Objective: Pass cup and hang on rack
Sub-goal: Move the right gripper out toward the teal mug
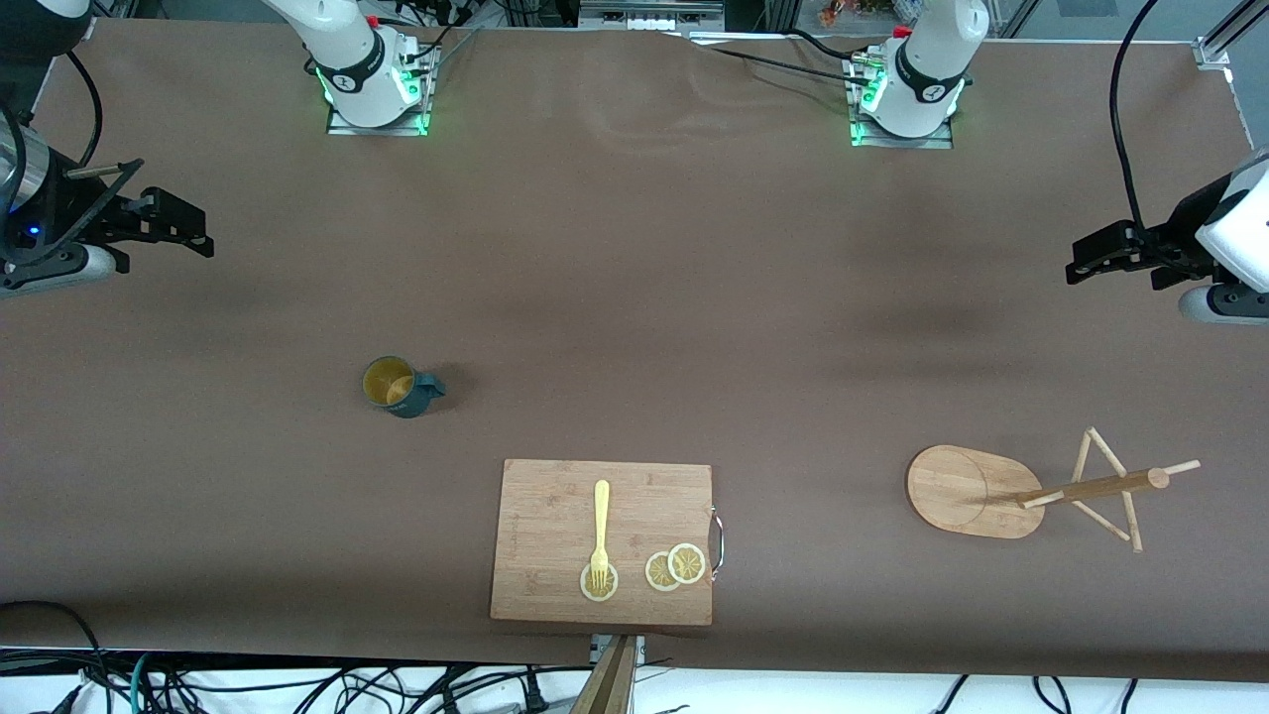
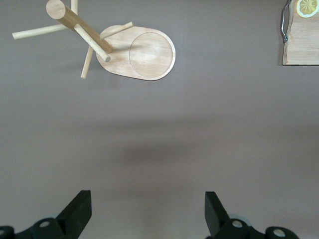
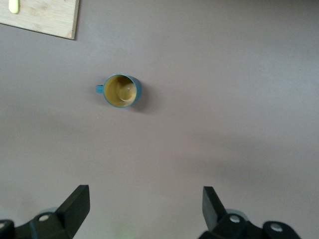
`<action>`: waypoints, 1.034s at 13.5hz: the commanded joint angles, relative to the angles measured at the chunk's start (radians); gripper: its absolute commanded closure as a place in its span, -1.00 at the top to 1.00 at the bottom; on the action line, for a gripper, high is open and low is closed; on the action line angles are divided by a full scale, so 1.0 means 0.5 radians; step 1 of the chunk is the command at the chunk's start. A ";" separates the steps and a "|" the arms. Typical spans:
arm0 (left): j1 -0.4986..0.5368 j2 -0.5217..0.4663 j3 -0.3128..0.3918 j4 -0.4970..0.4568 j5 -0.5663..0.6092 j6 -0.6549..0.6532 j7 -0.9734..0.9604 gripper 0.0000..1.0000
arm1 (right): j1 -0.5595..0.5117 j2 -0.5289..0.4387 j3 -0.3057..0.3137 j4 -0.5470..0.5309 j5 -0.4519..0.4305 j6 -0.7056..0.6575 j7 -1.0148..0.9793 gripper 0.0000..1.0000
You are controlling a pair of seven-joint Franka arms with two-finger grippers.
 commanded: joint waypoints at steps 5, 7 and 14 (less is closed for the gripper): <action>-0.005 0.024 -0.002 0.057 -0.018 -0.013 -0.025 1.00 | -0.044 0.025 0.042 0.027 -0.086 0.012 0.037 1.00; 0.007 0.024 -0.005 0.057 -0.018 -0.013 -0.022 1.00 | -0.053 0.040 0.036 0.024 -0.086 0.024 0.004 1.00; 0.016 0.027 0.007 0.057 -0.012 -0.013 -0.025 1.00 | -0.047 0.034 0.042 -0.034 -0.083 0.018 -0.003 1.00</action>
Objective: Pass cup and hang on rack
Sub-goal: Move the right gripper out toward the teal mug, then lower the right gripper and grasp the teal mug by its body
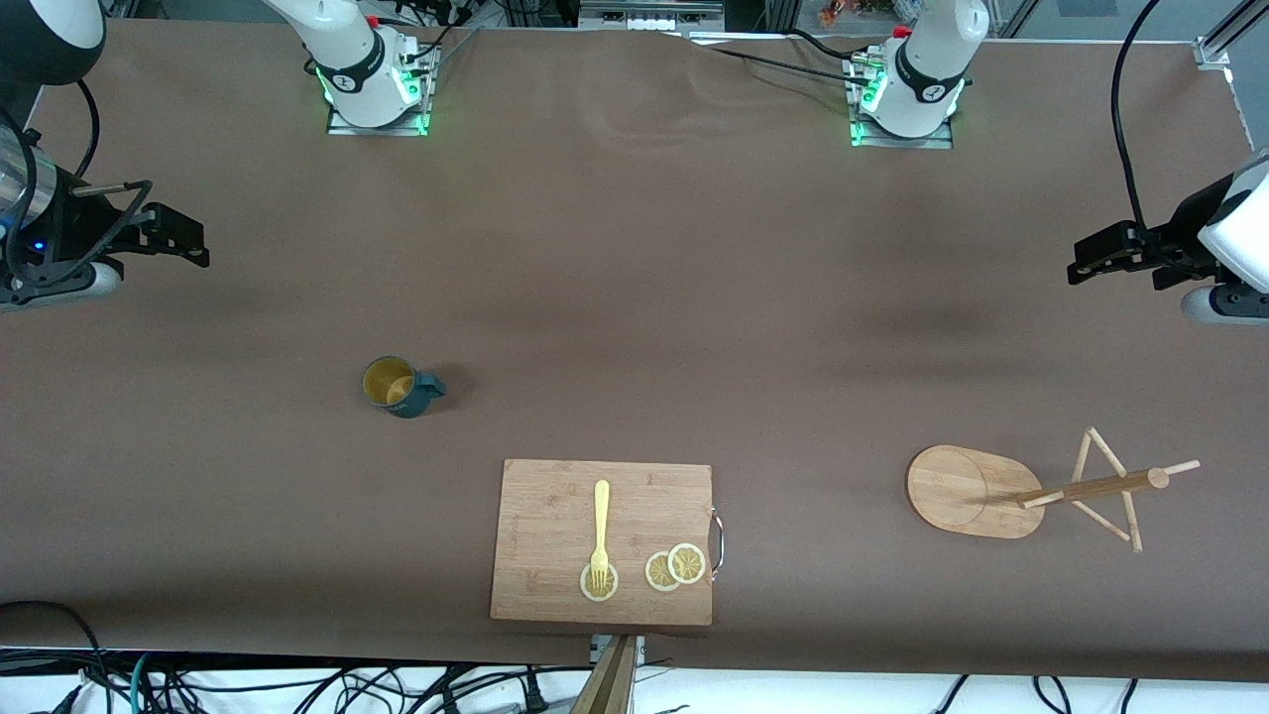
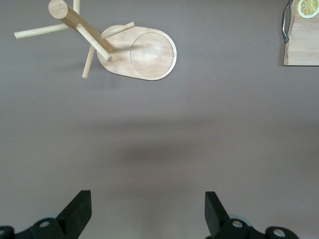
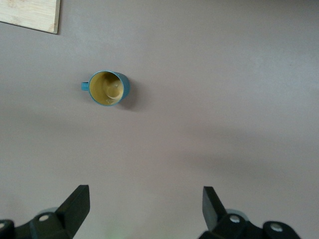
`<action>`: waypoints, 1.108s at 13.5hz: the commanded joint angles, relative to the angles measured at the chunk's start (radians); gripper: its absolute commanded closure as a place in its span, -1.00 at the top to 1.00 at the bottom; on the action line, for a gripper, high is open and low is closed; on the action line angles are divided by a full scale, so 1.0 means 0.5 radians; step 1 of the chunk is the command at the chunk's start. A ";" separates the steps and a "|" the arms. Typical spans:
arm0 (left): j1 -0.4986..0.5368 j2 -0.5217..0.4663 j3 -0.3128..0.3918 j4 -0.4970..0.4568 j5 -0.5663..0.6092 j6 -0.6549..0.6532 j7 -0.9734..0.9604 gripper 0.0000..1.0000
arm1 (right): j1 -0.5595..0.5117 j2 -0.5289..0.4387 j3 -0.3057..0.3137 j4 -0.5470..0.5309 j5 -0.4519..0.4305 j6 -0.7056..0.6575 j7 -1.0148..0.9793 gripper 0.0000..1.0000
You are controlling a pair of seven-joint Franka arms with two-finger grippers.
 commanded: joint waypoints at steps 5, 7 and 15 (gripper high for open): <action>-0.007 0.033 -0.003 0.081 0.043 -0.013 -0.022 1.00 | -0.019 -0.030 0.045 -0.099 -0.031 0.042 -0.008 1.00; 0.005 0.045 -0.003 0.087 0.059 -0.013 -0.019 1.00 | -0.019 -0.033 0.048 -0.154 -0.028 0.091 -0.011 1.00; 0.005 0.045 -0.010 0.090 0.044 -0.010 -0.019 1.00 | 0.070 0.395 0.048 -0.148 -0.001 0.581 0.007 1.00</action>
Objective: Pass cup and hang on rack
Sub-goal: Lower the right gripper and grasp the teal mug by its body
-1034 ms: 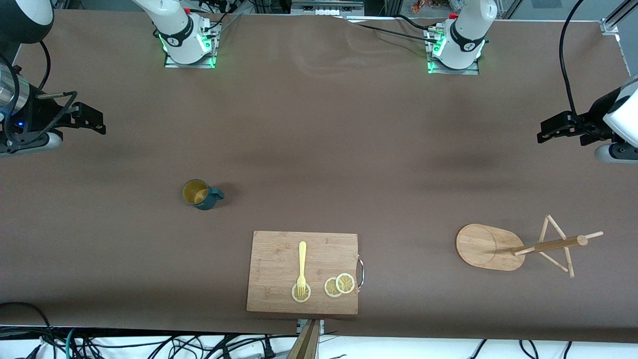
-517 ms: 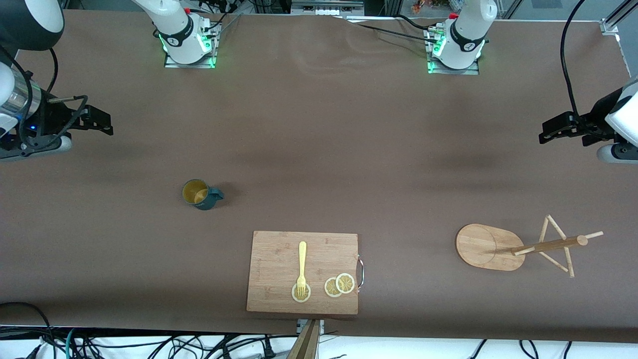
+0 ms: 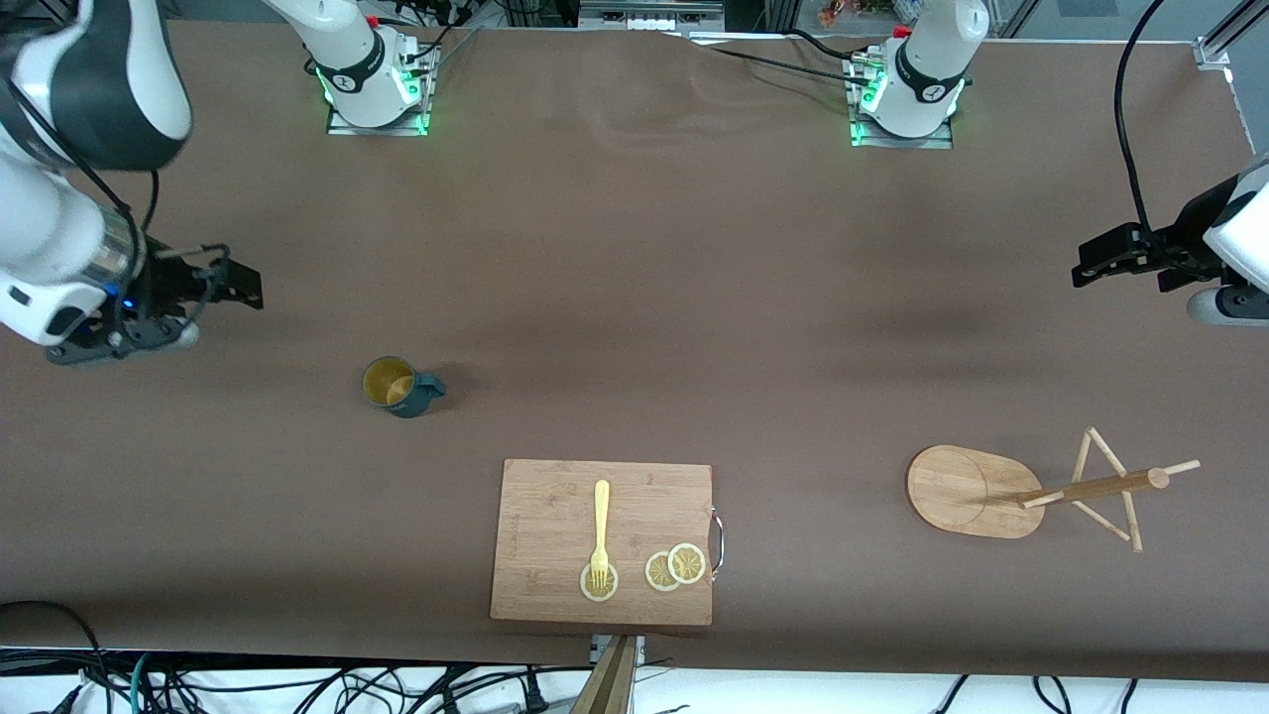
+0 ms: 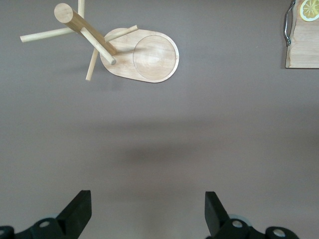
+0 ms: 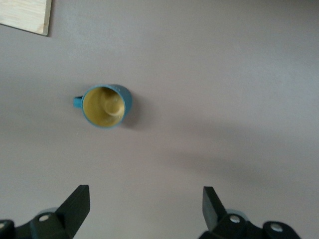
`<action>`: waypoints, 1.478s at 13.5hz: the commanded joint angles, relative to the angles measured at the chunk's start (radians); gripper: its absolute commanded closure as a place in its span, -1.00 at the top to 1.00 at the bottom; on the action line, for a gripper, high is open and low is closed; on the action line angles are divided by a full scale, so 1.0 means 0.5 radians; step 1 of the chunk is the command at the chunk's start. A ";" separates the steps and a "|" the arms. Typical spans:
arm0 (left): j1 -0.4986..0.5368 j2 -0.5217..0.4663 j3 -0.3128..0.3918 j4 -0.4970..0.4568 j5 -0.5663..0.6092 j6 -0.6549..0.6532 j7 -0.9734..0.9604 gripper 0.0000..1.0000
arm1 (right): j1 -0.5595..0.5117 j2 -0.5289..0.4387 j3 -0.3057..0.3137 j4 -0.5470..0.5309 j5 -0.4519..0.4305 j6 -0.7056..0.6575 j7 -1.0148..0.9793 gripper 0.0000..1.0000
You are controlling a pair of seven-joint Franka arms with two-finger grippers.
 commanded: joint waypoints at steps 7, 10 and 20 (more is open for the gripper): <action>-0.001 0.040 -0.004 0.074 0.026 -0.019 -0.019 1.00 | 0.074 0.543 0.006 0.065 0.266 0.457 0.024 0.98; 0.011 0.043 -0.007 0.074 0.023 -0.019 -0.016 1.00 | 0.093 0.570 0.006 -0.048 0.266 0.601 0.024 0.98; -0.007 0.046 -0.010 0.074 0.016 -0.019 -0.015 1.00 | 0.105 0.577 0.003 -0.469 0.263 1.055 0.021 0.41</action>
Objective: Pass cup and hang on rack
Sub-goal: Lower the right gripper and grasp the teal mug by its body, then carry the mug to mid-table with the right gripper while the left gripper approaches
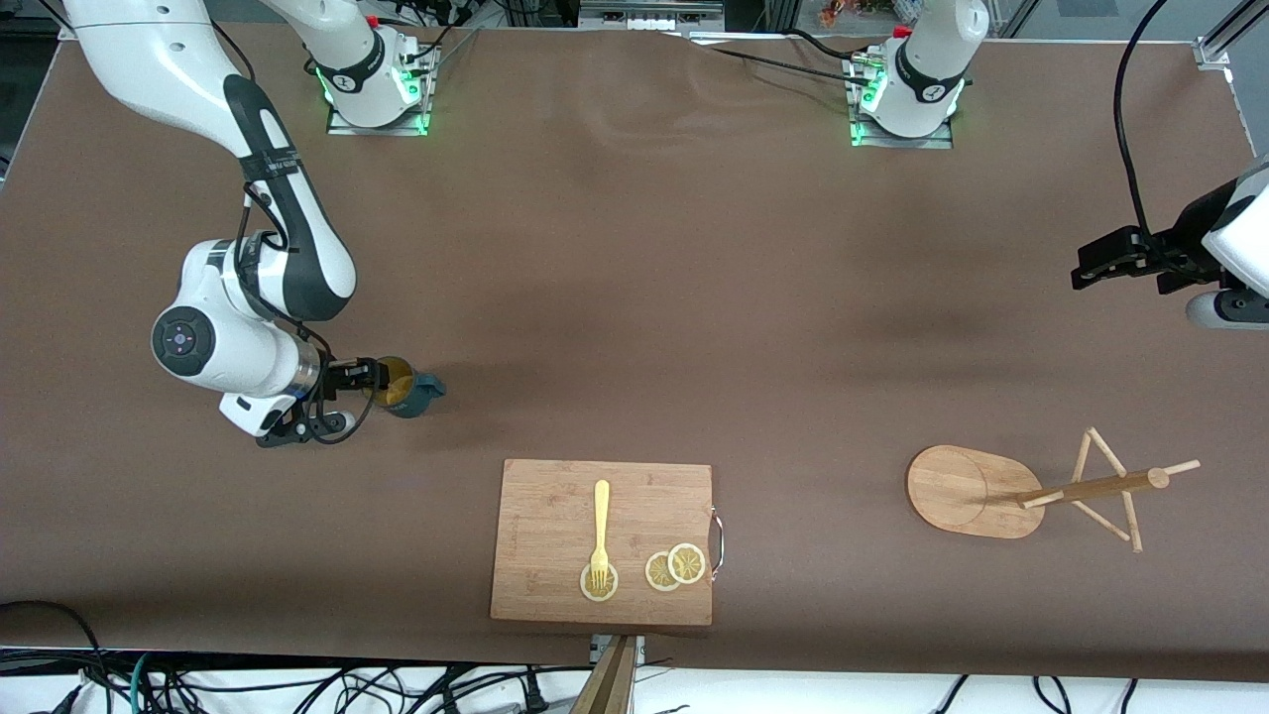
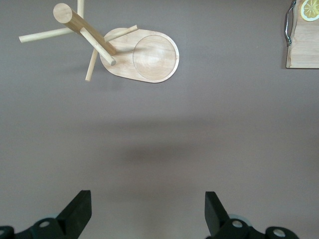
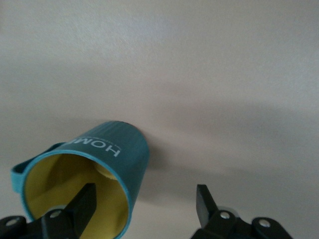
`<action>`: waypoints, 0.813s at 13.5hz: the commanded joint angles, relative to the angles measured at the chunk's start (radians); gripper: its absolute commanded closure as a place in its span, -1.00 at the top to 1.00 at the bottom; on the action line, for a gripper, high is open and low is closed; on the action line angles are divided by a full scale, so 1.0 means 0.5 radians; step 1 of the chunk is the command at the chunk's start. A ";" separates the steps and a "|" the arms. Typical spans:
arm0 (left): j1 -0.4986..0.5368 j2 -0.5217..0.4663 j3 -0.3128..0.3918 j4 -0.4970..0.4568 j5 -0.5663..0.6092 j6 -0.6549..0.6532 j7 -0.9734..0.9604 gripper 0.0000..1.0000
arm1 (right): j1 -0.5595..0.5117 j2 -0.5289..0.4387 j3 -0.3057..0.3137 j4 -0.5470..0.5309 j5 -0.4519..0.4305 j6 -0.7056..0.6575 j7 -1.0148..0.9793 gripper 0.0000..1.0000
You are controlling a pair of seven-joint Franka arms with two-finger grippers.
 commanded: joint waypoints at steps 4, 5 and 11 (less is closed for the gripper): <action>0.003 0.032 -0.008 0.067 0.019 -0.019 -0.009 1.00 | 0.016 -0.053 0.012 -0.127 0.028 0.149 0.028 -1.00; 0.000 0.032 -0.008 0.067 0.020 -0.019 -0.009 1.00 | 0.025 -0.056 0.045 -0.100 0.031 0.113 0.028 -1.00; 0.003 0.032 -0.012 0.067 0.013 -0.019 -0.012 1.00 | 0.481 0.026 0.184 0.406 -0.009 -0.108 0.696 -1.00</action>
